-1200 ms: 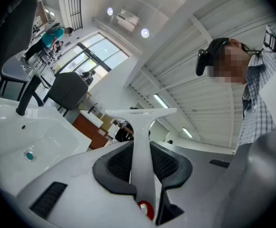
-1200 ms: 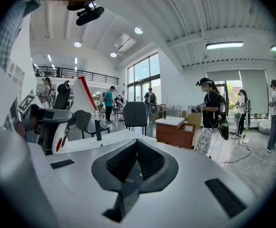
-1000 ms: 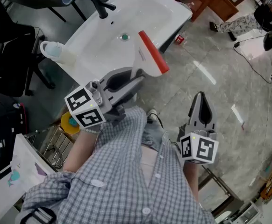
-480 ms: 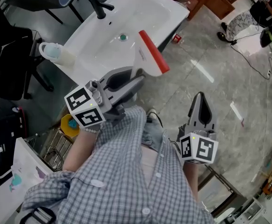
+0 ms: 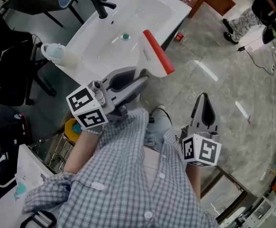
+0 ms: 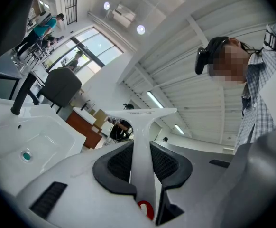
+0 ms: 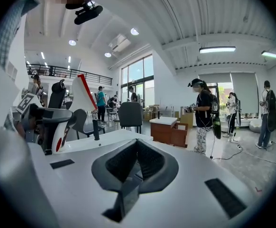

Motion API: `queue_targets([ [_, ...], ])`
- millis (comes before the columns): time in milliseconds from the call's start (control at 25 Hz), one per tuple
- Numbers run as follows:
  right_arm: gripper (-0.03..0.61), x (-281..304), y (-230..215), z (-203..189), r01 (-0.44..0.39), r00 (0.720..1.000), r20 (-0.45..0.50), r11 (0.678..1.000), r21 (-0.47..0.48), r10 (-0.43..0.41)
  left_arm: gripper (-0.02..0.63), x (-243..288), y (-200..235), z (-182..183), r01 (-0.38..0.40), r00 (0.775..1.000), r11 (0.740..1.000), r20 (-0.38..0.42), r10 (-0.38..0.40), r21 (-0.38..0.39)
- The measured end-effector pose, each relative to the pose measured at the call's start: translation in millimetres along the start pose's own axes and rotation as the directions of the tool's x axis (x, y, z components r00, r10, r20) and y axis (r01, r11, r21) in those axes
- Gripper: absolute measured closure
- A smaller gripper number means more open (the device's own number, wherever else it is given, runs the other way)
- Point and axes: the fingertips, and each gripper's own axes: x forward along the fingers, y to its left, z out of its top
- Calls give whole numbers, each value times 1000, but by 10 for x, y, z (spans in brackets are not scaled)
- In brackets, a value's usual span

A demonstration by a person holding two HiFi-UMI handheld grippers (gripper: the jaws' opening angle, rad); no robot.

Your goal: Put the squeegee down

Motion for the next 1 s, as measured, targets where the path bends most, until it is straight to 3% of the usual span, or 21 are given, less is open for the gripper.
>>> queue_targets([
  [400,569,210,-243,87,-2,1000,12,1000,-8,2,525,218,59,43,-6,1000,1000,6,6,-2],
  [1000,569,800,-1059,160,-52,999,-2,999,-4,52,525,1133,261,84,-47,998,999,34,48,-12],
])
